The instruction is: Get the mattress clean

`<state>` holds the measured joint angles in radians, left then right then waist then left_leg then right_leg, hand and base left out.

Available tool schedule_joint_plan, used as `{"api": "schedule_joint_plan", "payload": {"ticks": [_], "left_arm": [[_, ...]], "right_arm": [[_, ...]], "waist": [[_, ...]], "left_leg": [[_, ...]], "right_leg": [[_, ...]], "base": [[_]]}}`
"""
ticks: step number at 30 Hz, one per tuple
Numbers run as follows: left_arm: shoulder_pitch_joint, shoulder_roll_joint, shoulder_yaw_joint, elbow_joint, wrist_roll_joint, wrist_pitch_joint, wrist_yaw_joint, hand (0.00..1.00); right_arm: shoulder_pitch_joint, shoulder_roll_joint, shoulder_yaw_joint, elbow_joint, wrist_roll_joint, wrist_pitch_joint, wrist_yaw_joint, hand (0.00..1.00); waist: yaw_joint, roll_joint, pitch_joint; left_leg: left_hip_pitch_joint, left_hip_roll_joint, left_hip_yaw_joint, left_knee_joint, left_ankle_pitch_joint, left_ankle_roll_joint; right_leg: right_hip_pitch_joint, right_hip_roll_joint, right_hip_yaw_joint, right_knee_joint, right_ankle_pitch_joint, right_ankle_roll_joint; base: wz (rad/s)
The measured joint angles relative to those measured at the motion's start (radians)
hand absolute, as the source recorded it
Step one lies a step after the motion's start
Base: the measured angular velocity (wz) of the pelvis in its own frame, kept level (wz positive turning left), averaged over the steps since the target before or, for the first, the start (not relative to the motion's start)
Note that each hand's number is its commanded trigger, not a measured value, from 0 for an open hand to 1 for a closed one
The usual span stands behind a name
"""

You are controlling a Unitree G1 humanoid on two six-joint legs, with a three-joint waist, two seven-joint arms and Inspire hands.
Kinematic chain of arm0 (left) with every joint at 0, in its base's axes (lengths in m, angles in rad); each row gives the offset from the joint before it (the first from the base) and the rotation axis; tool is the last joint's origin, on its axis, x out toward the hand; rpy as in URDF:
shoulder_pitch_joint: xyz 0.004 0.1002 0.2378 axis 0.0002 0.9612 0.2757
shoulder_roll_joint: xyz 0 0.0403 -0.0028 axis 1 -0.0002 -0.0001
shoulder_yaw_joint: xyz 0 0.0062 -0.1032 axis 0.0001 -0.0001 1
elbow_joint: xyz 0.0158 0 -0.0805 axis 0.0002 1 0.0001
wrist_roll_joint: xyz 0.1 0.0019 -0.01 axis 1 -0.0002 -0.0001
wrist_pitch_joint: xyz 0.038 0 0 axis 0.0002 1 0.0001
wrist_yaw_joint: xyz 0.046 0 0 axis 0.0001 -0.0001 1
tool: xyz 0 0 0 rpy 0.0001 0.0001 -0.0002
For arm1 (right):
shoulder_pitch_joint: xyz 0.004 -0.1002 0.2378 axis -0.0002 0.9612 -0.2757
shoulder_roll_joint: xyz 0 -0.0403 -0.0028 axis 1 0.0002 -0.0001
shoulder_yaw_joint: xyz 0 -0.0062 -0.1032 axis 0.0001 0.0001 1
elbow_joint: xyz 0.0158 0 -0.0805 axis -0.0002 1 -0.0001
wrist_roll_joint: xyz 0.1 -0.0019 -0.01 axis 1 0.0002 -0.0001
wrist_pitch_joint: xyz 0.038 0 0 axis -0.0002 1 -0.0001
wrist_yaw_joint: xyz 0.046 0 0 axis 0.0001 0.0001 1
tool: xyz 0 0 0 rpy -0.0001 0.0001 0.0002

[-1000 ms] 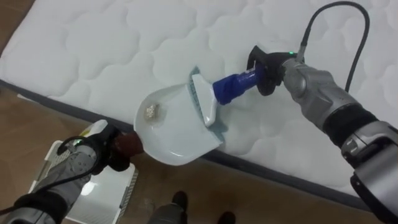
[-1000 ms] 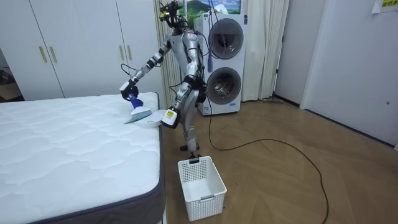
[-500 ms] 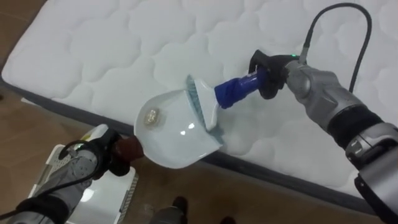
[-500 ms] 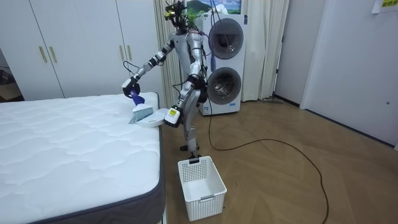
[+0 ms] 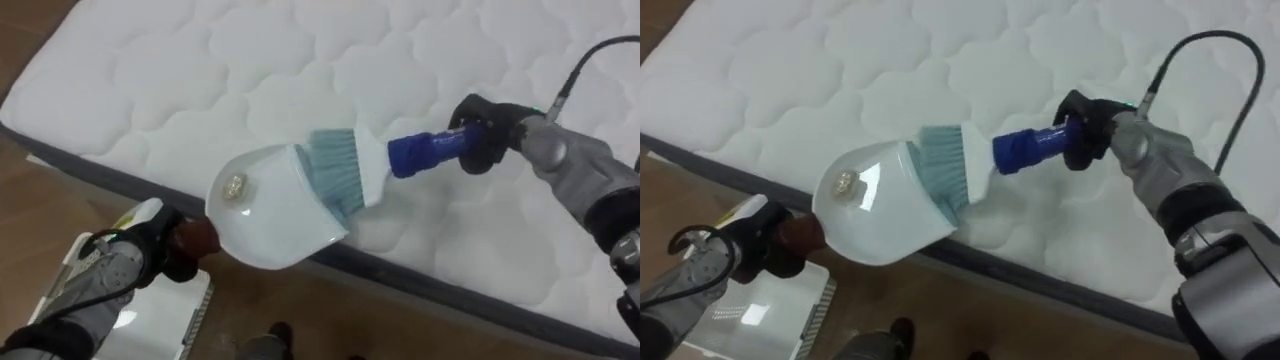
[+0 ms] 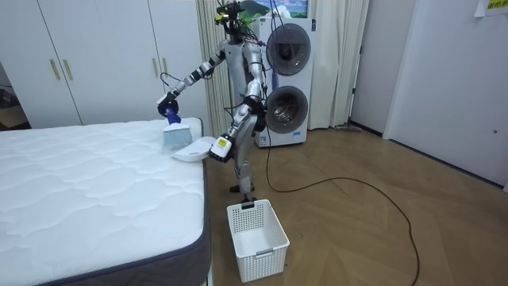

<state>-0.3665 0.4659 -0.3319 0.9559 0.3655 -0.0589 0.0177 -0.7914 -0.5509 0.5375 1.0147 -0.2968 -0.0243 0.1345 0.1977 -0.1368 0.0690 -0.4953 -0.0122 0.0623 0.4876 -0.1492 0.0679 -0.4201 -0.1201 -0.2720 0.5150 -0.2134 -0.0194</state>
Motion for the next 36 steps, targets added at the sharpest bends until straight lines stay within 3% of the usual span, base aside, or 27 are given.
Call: {"api": "schedule_joint_plan", "payload": {"ticks": [2, 5, 6, 7, 8, 15, 16, 19, 22, 25, 32, 36], "left_arm": [[0.001, 0.006, 0.041, -0.024, 0.0, -0.011, 0.002, 1.0], [0.025, 0.027, 0.059, -0.073, -0.002, -0.014, 0.018, 1.0], [0.03, 0.029, 0.059, -0.078, -0.003, -0.014, 0.022, 1.0], [0.04, 0.03, 0.06, -0.082, -0.002, -0.014, 0.023, 1.0], [0.054, 0.031, 0.064, -0.095, -0.002, -0.014, 0.023, 1.0], [0.129, 0.019, 0.154, -0.228, -0.002, -0.016, 0.021, 1.0], [0.142, 0.017, 0.167, -0.239, -0.003, -0.017, 0.022, 1.0], [0.168, 0.014, 0.173, -0.262, -0.013, -0.015, 0.032, 1.0], [0.185, 0.01, 0.173, -0.295, -0.012, -0.016, 0.052, 1.0], [0.197, -0.013, 0.173, -0.302, -0.002, -0.016, 0.064, 1.0], [0.238, -0.072, 0.195, -0.397, -0.028, -0.017, 0.077, 1.0], [0.263, -0.084, 0.214, -0.44, -0.04, -0.021, 0.093, 1.0]], "right_arm": [[0.028, -0.01, -0.094, 0.02, 0.04, -0.008, -0.002, 1.0], [0.042, -0.043, -0.131, 0.036, 0.097, -0.008, -0.002, 0.96], [0.044, -0.051, -0.131, 0.036, 0.111, -0.008, -0.003, 0.39], [0.05, -0.062, -0.132, 0.036, 0.14, -0.008, -0.005, 0.25], [0.056, -0.064, -0.143, 0.036, 0.146, -0.008, -0.005, 0.0], [0.176, -0.064, -0.331, 0.03, 0.186, -0.019, -0.031, 0.0], [0.199, -0.064, -0.354, 0.03, 0.193, -0.018, -0.04, 0.0], [0.27, -0.064, -0.374, -0.005, 0.268, -0.017, -0.087, 0.0], [0.302, -0.064, -0.374, -0.027, 0.302, -0.017, -0.115, 0.0], [0.325, -0.062, -0.377, -0.052, 0.342, -0.018, -0.16, 0.0], [0.392, 0.002, -0.424, -0.142, 0.427, -0.019, -0.243, 0.0], [0.458, 0.045, -0.459, -0.257, 0.45, -0.02, -0.299, 0.0]], "waist": [[-0.007, 0.0, -0.0005], [-0.017, -0.004, -0.0074], [-0.017, -0.004, -0.0075], [-0.023, -0.004, -0.0093], [-0.03, -0.005, -0.0175], [-0.053, 0.007, -0.0338], [-0.06, 0.012, -0.0426], [-0.059, 0.021, -0.0549], [-0.067, 0.03, -0.0595], [-0.078, 0.049, -0.0632], [-0.086, 0.064, -0.0647], [-0.094, 0.068, -0.0643]], "left_leg": [[0.001, 0.001, -0.013, 0.014, 0.0, 0.0], [0.008, 0.0, -0.012, 0.011, 0.0, 0.0], [0.012, 0.0, -0.01, 0.009, 0.0, 0.0], [0.023, -0.001, -0.01, 0.004, 0.0, 0.0], [0.029, -0.001, -0.01, -0.001, 0.0, 0.0], [0.102, -0.002, -0.022, -0.031, 0.0, 0.0], [0.115, -0.005, -0.025, -0.044, -0.001, 0.0], [0.151, -0.007, -0.023, -0.073, -0.001, 0.0], [0.164, -0.008, -0.022, -0.081, -0.001, 0.0], [0.196, -0.009, -0.022, -0.097, 0.0, 0.0], [0.276, -0.017, -0.005, -0.151, 0.0, 0.0], [0.309, -0.018, -0.009, -0.153, -0.004, 0.001]], "right_leg": [[0.015, 0.001, -0.006, -0.011, 0.0, 0.0], [0.023, 0.001, -0.003, -0.016, 0.001, 0.001], [0.026, 0.001, -0.003, -0.016, 0.001, 0.001], [0.037, 0.001, -0.003, -0.017, 0.002, 0.003], [0.042, 0.003, -0.003, -0.019, 0.003, 0.004], [0.135, 0.013, -0.009, -0.085, 0.006, 0.011], [0.151, 0.016, -0.004, -0.096, 0.008, 0.013], [0.183, 0.017, -0.003, -0.12, 0.012, 0.017], [0.193, 0.017, -0.003, -0.124, 0.012, 0.018], [0.233, 0.022, -0.003, -0.15, 0.02, 0.021], [0.295, 0.017, 0.009, -0.18, 0.022, 0.028], [0.342, 0.024, 0.003, -0.212, 0.024, 0.031]], "base": [[0.1], [0.03], [-0.03], [0.0], [0.0], [0.07], [0.08], [0.01], [0.0], [-0.01], [-0.07], [0.03]]}}
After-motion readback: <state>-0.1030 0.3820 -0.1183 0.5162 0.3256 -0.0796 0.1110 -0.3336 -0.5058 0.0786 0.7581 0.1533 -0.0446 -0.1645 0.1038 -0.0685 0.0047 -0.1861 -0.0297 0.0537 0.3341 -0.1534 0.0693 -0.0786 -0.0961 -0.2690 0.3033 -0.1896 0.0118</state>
